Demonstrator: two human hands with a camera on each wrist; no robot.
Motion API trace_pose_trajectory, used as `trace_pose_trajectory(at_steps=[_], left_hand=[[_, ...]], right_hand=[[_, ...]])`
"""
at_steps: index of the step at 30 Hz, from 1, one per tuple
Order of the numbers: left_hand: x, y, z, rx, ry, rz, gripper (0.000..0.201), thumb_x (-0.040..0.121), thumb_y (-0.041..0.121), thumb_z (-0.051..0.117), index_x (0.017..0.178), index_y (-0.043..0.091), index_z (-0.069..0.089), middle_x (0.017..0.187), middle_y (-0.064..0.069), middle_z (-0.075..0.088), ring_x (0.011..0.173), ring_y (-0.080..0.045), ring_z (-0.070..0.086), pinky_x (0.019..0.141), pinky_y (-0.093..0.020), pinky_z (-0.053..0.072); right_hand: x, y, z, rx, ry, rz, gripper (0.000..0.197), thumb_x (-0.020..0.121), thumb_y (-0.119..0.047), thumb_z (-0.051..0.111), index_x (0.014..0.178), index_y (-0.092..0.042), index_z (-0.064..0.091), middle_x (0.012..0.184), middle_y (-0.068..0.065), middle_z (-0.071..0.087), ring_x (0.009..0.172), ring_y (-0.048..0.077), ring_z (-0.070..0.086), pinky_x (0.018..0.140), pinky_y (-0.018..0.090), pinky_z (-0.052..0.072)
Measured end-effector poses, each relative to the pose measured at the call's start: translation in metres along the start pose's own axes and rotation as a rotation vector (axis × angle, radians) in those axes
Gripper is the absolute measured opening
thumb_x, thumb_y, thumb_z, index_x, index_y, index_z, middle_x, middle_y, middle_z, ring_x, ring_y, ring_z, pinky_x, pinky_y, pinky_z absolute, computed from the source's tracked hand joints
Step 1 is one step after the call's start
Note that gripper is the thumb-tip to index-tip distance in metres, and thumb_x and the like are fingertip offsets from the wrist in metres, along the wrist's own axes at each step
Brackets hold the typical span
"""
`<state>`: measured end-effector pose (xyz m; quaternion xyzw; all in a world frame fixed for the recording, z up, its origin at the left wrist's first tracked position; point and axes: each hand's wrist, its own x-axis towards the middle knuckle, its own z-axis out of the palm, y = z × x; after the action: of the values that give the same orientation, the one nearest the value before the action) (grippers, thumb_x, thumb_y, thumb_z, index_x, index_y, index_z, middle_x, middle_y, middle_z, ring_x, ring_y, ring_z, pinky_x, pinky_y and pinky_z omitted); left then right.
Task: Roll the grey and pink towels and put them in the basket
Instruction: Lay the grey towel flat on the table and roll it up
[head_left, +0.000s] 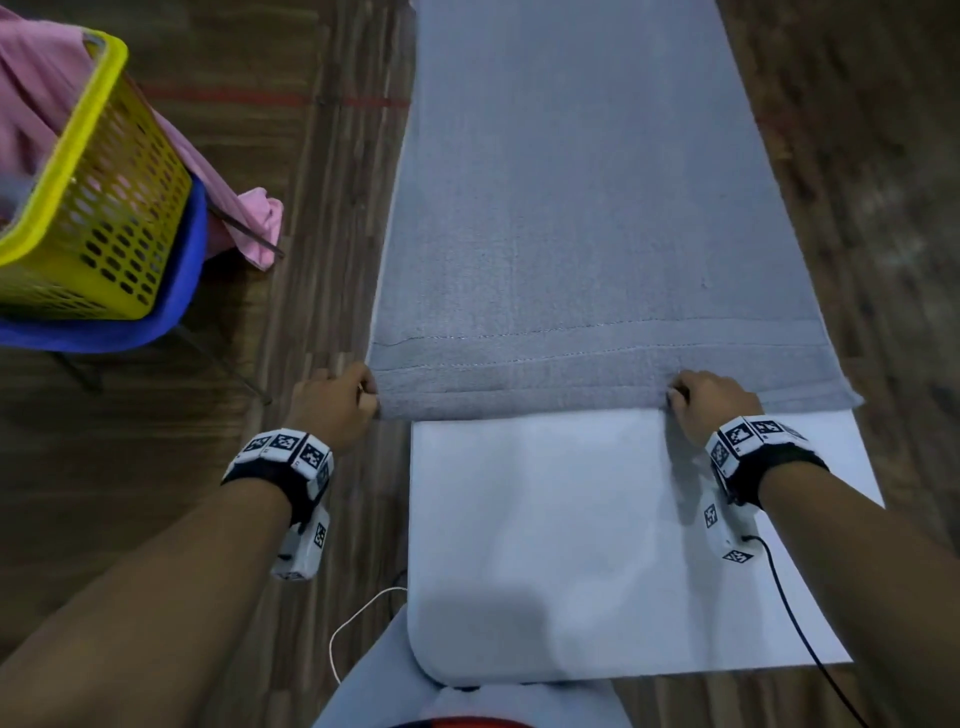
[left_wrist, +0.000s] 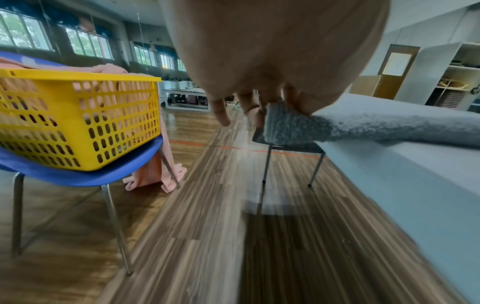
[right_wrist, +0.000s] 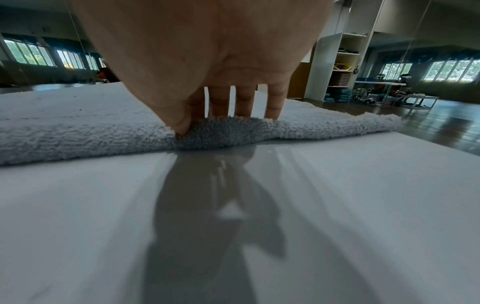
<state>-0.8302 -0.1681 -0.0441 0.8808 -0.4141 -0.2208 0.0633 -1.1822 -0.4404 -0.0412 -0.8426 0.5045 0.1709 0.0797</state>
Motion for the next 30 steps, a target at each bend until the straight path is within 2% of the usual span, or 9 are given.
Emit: trace_pose_trajectory(at_steps=[2,4,8,10,12,15,22,26,30], left_hand=[[0.006,0.000,-0.001,0.040,-0.021,-0.018,0.016,0.090,0.022,0.052,0.106,0.022,0.054,0.100,-0.010,0.065,0.097,-0.033,0.055,0.083,-0.039,0.040],[0.003,0.006,0.001,0.100,0.068,0.001,0.031,0.090,0.019,0.055,0.121,0.018,0.054,0.117,-0.013,0.062,0.106,-0.035,0.053,0.087,-0.042,0.041],[-0.023,0.050,0.013,0.081,0.255,0.171,0.033,0.080,0.011,0.065,0.114,0.012,0.064,0.109,-0.015,0.063,0.100,-0.037,0.055,0.083,-0.045,0.043],[-0.037,0.076,0.025,0.058,0.276,0.296,0.033,0.074,0.010,0.068,0.106,0.012,0.067,0.103,-0.013,0.065,0.094,-0.036,0.060,0.082,-0.046,0.048],[-0.050,0.100,0.038,0.087,0.226,0.359,0.035,0.073,0.014,0.067,0.108,0.016,0.066,0.105,-0.009,0.066,0.096,-0.033,0.061,0.084,-0.046,0.048],[-0.062,0.130,0.051,0.187,0.136,0.290,0.040,0.077,0.020,0.065,0.117,0.016,0.062,0.118,-0.009,0.064,0.105,-0.033,0.060,0.089,-0.045,0.046],[-0.060,0.167,0.060,0.276,0.090,0.090,0.053,0.072,0.017,0.072,0.123,0.008,0.060,0.124,-0.016,0.062,0.104,-0.036,0.062,0.086,-0.049,0.047],[-0.048,0.179,0.064,0.317,0.114,-0.016,0.042,0.084,0.017,0.061,0.126,0.014,0.057,0.124,-0.012,0.061,0.108,-0.034,0.059,0.089,-0.047,0.041],[-0.033,0.185,0.062,0.359,0.106,-0.106,0.030,0.097,0.025,0.046,0.124,0.018,0.057,0.123,-0.013,0.059,0.110,-0.034,0.057,0.092,-0.045,0.039]], right_hand=[[-0.003,-0.001,-0.002,0.005,0.000,-0.005,0.023,0.097,-0.035,0.046,0.108,-0.019,0.059,0.107,0.011,0.061,0.095,0.032,0.058,0.077,0.038,0.045],[-0.007,0.003,-0.003,0.084,0.057,-0.024,0.017,0.094,-0.031,0.052,0.104,-0.019,0.059,0.107,0.011,0.056,0.094,0.033,0.056,0.079,0.039,0.046],[-0.015,0.028,-0.001,0.155,0.178,-0.094,0.020,0.089,-0.026,0.062,0.106,-0.015,0.060,0.109,0.012,0.053,0.094,0.034,0.054,0.081,0.041,0.050],[-0.017,0.047,0.002,0.105,0.186,-0.135,0.025,0.086,-0.028,0.066,0.106,-0.016,0.060,0.106,0.011,0.054,0.091,0.032,0.055,0.078,0.039,0.049],[-0.017,0.065,0.005,0.047,0.165,-0.174,0.029,0.081,-0.032,0.069,0.105,-0.018,0.060,0.103,0.008,0.055,0.087,0.029,0.055,0.076,0.037,0.049],[-0.013,0.093,0.005,-0.032,0.120,-0.221,0.033,0.076,-0.037,0.070,0.103,-0.021,0.060,0.100,0.006,0.056,0.086,0.027,0.056,0.074,0.037,0.049],[0.010,0.155,-0.008,-0.086,0.080,-0.207,0.032,0.083,-0.022,0.064,0.114,-0.016,0.061,0.111,0.013,0.056,0.097,0.037,0.055,0.079,0.042,0.047],[0.032,0.177,-0.015,-0.128,0.082,-0.240,0.031,0.092,-0.022,0.055,0.122,-0.019,0.061,0.119,0.009,0.056,0.106,0.034,0.052,0.083,0.038,0.043],[0.044,0.190,-0.020,-0.084,0.055,-0.275,0.033,0.091,-0.021,0.054,0.123,-0.022,0.061,0.124,0.004,0.059,0.108,0.031,0.054,0.087,0.036,0.044]])
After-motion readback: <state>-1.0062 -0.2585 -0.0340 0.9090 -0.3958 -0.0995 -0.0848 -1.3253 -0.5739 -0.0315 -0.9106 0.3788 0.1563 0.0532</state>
